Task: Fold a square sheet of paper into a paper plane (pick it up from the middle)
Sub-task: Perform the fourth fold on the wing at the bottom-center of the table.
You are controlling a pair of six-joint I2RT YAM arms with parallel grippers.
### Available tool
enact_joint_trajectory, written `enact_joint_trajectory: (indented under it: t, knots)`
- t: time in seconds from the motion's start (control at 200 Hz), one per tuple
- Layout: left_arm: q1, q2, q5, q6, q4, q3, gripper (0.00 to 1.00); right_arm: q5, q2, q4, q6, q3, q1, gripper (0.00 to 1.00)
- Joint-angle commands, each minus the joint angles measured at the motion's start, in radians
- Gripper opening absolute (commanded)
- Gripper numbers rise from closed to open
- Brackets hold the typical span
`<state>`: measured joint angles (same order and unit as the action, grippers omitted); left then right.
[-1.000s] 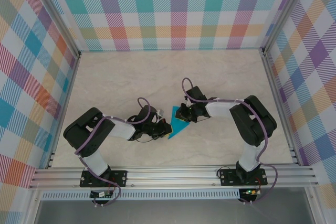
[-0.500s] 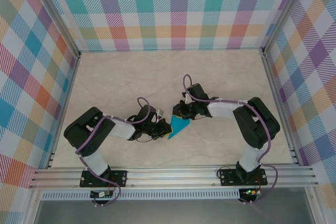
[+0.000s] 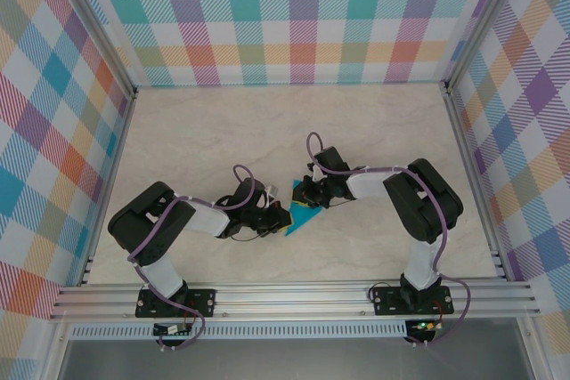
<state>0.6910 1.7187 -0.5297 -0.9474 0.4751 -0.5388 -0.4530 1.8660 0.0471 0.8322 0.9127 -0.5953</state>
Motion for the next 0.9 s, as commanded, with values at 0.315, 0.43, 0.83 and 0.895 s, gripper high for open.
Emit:
enact_joint_trajectory:
  t: [0.315,0.43,0.83,0.895]
  knots:
    - [0.035,-0.107,0.167,0.102,-0.323,-0.002,0.26,0.024,0.032,-0.069,-0.058,-0.006,0.003,0.17]
    - [0.050,-0.141,0.200,0.124,-0.389,-0.027,0.26,0.021,0.035,-0.071,-0.059,-0.008,0.003,0.17]
    - [0.086,-0.156,0.186,0.136,-0.388,-0.051,0.14,0.023,0.027,-0.075,-0.061,-0.021,0.003,0.17]
    - [0.086,-0.183,0.218,0.130,-0.408,-0.043,0.15,0.024,0.027,-0.075,-0.060,-0.023,0.003,0.17]
